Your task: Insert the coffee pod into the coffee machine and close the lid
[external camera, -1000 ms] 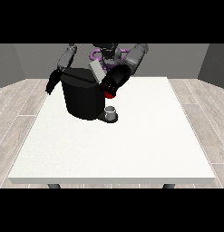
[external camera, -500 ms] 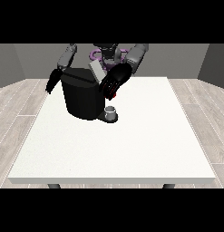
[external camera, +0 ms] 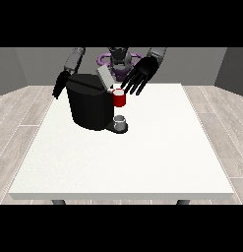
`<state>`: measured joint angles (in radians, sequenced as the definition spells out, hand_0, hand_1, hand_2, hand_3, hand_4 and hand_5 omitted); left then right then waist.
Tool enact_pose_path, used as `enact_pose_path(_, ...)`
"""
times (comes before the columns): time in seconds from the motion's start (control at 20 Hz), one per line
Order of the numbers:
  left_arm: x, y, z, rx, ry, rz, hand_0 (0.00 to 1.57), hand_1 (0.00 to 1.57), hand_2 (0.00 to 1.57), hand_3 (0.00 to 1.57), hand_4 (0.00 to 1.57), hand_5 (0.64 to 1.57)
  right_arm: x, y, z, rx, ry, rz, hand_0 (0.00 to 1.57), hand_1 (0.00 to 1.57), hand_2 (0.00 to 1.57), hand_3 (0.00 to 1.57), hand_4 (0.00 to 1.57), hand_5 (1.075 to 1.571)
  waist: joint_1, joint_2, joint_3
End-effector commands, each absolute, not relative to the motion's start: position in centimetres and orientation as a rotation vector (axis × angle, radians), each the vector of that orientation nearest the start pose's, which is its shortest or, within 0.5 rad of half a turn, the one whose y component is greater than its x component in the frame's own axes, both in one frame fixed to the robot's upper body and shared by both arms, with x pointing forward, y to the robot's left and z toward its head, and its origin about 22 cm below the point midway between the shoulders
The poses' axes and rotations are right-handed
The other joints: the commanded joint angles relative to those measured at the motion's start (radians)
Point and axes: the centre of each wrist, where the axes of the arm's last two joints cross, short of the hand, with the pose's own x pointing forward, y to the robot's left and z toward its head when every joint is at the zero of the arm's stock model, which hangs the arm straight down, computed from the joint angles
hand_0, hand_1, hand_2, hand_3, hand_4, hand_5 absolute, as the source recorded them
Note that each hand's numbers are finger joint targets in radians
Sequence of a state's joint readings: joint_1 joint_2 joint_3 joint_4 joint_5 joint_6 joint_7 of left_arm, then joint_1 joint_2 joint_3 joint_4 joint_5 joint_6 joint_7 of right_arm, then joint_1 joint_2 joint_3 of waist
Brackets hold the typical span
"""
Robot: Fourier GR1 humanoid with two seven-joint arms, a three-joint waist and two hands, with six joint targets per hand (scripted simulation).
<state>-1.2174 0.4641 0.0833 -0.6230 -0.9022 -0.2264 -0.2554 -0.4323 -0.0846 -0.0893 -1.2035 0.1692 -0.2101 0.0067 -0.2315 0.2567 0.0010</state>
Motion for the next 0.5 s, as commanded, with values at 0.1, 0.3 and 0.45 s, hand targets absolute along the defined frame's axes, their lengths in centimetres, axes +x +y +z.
enact_pose_path(0.1, 45.8, 22.8, 18.6, 0.673, -1.581, -1.248, 0.00, 0.00, 0.18, 0.00, 0.00, 1.571, 31.7, -26.0, -1.8, -0.339, -1.493, 0.033, 0.00, 0.00, 0.00, 0.00, 0.00, 1.571, 0.098, -0.144, -0.0005)
enact_pose_path(0.3, 44.8, 22.3, 11.7, 0.264, -1.715, -0.847, 0.00, 0.00, 0.00, 0.00, 0.20, 1.571, 29.1, -26.0, -4.5, -0.335, -1.386, 0.020, 0.00, 0.00, 0.00, 0.00, 0.00, 1.571, 0.168, -0.265, -0.0035)
enact_pose_path(0.45, 42.8, 21.2, 5.6, 0.069, -1.679, -0.617, 0.00, 0.00, 0.00, 0.00, 0.47, 1.571, 27.4, -27.5, -6.0, -0.367, -1.361, -0.025, 0.00, 0.00, 0.00, 0.00, 0.00, 1.571, 0.220, -0.331, -0.0030)
